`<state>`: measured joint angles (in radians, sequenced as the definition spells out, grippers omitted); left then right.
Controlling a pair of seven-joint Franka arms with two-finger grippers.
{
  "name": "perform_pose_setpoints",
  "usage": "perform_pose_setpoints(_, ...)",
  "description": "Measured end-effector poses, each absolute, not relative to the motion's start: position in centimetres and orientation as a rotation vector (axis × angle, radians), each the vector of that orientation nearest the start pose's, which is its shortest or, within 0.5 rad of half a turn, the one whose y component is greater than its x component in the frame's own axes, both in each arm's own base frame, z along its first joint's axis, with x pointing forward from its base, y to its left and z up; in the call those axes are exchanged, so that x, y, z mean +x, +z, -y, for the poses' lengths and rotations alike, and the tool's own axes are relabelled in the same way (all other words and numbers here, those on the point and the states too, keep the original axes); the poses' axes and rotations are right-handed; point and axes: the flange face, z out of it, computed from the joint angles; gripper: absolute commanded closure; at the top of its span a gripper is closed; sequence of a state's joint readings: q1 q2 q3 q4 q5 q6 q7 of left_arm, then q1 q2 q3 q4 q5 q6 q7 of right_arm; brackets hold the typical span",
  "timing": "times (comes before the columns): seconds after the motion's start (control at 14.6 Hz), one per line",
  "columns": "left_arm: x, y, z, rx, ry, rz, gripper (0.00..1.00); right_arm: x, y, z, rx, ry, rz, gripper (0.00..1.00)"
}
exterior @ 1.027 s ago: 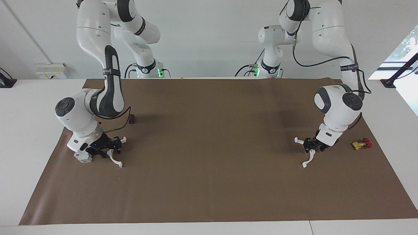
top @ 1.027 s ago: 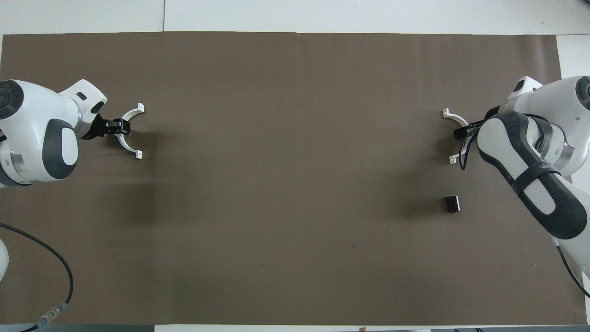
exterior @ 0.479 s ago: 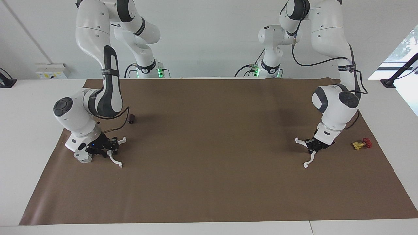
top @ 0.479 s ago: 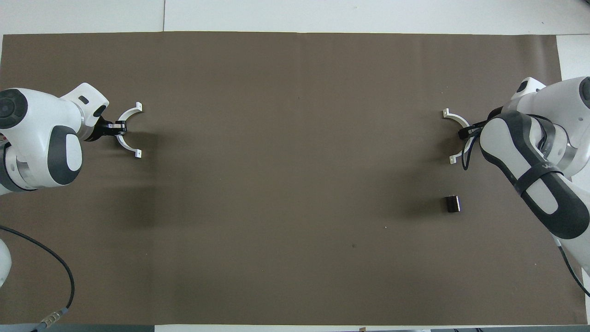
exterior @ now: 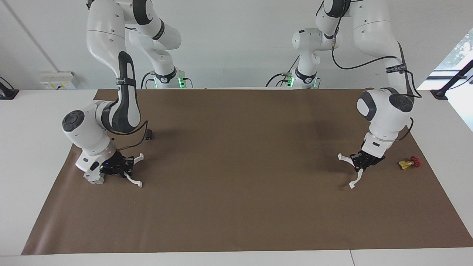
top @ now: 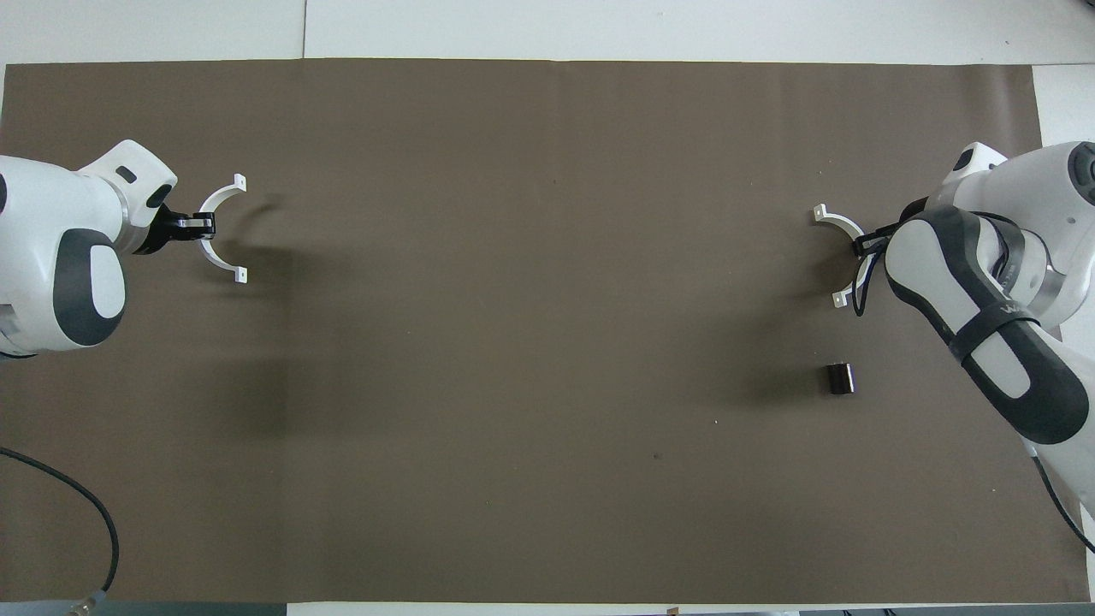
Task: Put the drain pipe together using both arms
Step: 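Grasp one white half-ring with the left gripper while the right gripper grasps another, then carry the held half-ring toward the table center with the right gripper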
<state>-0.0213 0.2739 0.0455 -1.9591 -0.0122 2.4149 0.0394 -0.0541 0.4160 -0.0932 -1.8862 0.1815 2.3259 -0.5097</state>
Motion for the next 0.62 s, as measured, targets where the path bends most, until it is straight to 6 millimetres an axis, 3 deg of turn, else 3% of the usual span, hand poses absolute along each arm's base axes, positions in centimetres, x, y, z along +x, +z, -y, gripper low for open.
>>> perform_pose_setpoints(0.21,61.8,38.7,-1.0,-3.127,-0.256,-0.024,1.00,63.3,29.8,7.9,-3.026,-0.078,0.399,1.00)
perform_pose_setpoints(0.34,61.6,40.7,0.2,-3.134,-0.228,-0.023,1.00,64.3,32.3,7.0,-3.014,-0.025,0.397,1.00)
perform_pose_setpoints(0.48,61.4,41.7,2.9,-3.143,-0.212,0.006,1.00,65.8,36.4,3.5,-3.049,0.021,0.381,1.00)
perform_pose_setpoints(0.62,61.1,41.7,6.6,-3.152,-0.208,0.033,1.00,66.7,40.7,-2.8,-3.077,0.042,0.334,1.00)
